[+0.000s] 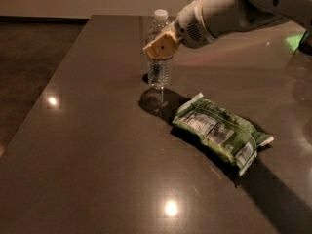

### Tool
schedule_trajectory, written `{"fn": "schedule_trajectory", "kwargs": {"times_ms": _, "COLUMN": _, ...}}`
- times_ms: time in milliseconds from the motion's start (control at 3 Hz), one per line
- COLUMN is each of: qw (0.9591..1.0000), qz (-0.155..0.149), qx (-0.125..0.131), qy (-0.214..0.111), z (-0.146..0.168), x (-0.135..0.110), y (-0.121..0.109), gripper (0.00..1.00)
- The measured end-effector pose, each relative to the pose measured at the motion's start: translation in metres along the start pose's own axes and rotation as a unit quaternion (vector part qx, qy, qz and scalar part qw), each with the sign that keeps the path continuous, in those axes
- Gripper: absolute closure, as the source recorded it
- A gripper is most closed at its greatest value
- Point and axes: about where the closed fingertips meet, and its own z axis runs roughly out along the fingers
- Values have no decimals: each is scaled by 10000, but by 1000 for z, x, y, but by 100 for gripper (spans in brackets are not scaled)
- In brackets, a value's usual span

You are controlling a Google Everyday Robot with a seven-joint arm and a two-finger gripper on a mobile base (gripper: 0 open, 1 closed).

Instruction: Move water bottle near redbull can

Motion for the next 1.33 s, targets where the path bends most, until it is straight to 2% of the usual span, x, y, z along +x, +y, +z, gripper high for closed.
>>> {"fn": "schedule_trajectory", "kwargs": {"times_ms": 333, "qw": 9998, "qz": 127, "qx": 133, "qy": 47, "z": -3, "x": 13, "y": -9, "gripper": 98}}
{"fn": "schedule_trajectory", "kwargs": {"times_ms": 1333, "qw": 9985, "qz": 383, "qx": 347, "qy": 198, "z": 4, "x": 35, "y": -22, "gripper": 30}}
